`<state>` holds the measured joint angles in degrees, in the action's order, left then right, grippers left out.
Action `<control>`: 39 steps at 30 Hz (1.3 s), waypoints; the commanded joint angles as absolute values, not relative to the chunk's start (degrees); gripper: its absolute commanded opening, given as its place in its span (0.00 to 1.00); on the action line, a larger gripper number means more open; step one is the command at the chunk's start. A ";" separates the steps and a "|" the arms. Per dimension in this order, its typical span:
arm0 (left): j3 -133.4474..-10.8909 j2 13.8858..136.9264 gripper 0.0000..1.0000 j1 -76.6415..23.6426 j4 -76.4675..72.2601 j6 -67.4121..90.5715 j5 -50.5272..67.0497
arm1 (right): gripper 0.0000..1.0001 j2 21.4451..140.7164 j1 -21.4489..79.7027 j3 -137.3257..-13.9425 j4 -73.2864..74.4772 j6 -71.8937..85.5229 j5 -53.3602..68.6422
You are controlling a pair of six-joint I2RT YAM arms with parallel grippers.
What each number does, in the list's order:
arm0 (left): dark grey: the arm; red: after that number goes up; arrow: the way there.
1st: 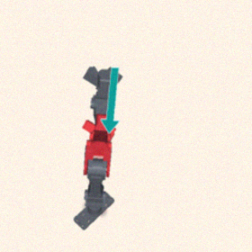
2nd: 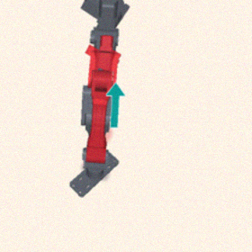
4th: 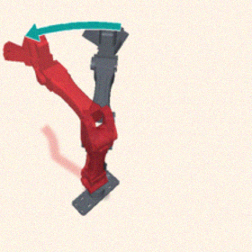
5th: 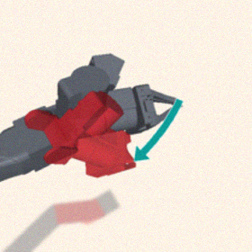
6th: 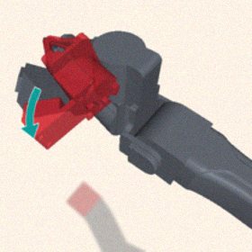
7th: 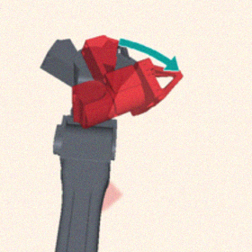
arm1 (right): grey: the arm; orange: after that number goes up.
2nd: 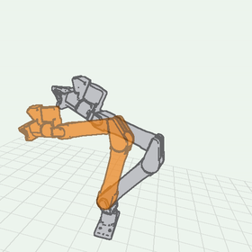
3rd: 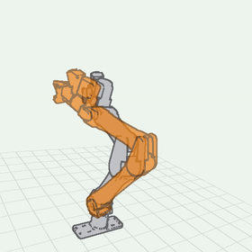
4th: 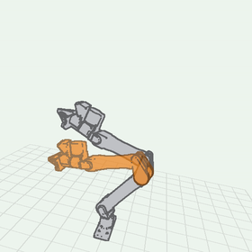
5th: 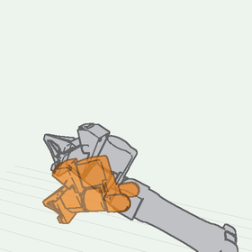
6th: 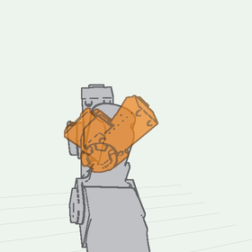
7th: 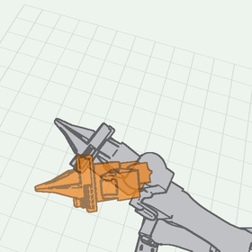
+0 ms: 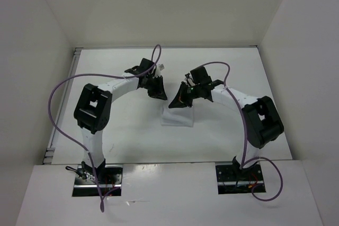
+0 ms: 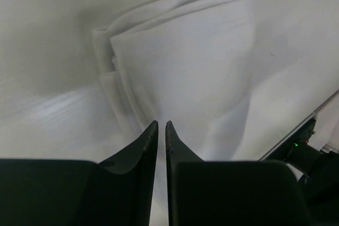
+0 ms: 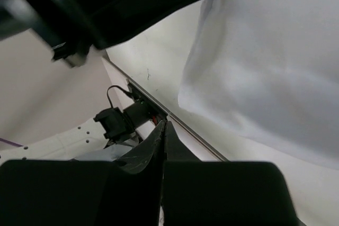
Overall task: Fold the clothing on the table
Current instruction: Fold the skirt
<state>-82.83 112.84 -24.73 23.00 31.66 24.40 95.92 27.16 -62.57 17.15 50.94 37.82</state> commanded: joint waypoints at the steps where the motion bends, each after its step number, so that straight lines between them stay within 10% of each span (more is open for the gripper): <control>1: -84.29 116.80 0.16 -24.43 20.83 30.50 24.97 | 0.00 97.82 28.83 -63.54 14.33 51.77 38.67; 19: -78.84 112.59 0.15 -22.68 21.36 30.50 21.18 | 0.00 115.66 35.95 -62.92 7.91 51.86 39.63; 24: -78.84 105.31 0.19 -21.36 23.55 30.50 21.18 | 0.00 103.82 35.95 -68.19 20.43 47.21 37.71; 29: -74.48 89.08 0.56 -19.43 22.52 31.20 20.66 | 0.19 88.09 32.88 -71.64 27.86 45.00 32.26; 31: -69.90 84.22 0.57 -19.42 20.66 34.18 20.65 | 0.35 81.41 28.07 -66.40 27.17 46.14 30.33; 39: -45.46 65.31 0.60 -19.42 17.14 37.71 19.07 | 0.37 70.76 21.88 -47.48 27.15 44.74 21.72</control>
